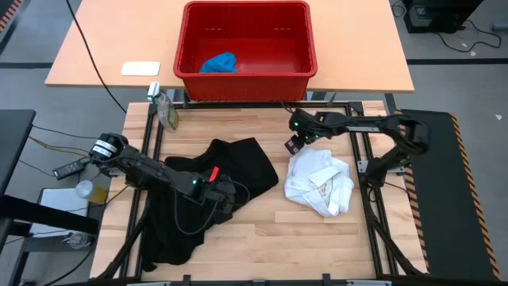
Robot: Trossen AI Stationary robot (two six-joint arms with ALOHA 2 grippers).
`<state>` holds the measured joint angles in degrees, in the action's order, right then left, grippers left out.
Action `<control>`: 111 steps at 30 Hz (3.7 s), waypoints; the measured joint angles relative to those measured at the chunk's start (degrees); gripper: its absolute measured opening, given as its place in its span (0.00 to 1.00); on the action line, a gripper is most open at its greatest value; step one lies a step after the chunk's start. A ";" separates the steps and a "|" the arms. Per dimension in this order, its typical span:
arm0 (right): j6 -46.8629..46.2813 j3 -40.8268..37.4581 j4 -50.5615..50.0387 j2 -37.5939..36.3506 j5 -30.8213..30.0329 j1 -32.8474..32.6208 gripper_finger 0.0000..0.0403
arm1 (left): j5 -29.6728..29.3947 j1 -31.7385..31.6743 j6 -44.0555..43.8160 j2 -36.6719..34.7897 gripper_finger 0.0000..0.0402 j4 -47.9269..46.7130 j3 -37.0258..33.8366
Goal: Fold laundry
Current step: Fold the black shirt
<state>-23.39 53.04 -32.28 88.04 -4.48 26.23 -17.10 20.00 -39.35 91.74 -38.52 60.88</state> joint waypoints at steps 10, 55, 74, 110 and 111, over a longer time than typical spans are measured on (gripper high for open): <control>0.71 0.00 -6.25 8.06 8.73 -3.41 0.40 | 0.92 -0.60 0.09 0.00 0.39 -0.10 0.00; -18.10 8.06 -5.39 -12.33 0.99 -39.00 0.40 | 2.41 -8.21 13.31 -0.15 0.39 -33.20 20.44; -15.42 8.37 0.16 -12.26 0.23 -36.86 0.40 | 8.26 -27.10 7.48 0.15 0.56 -25.30 0.32; -10.20 8.37 -6.50 -24.50 -0.79 -28.26 0.40 | 9.31 -24.89 22.39 1.53 0.01 34.78 -0.39; -9.98 8.37 -6.89 -25.26 -1.04 -27.80 0.40 | 9.40 -24.89 22.86 2.07 0.01 38.77 -0.39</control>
<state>-33.36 61.41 -39.18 62.78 -5.53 -1.57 -7.70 -4.89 -16.49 93.82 0.26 60.49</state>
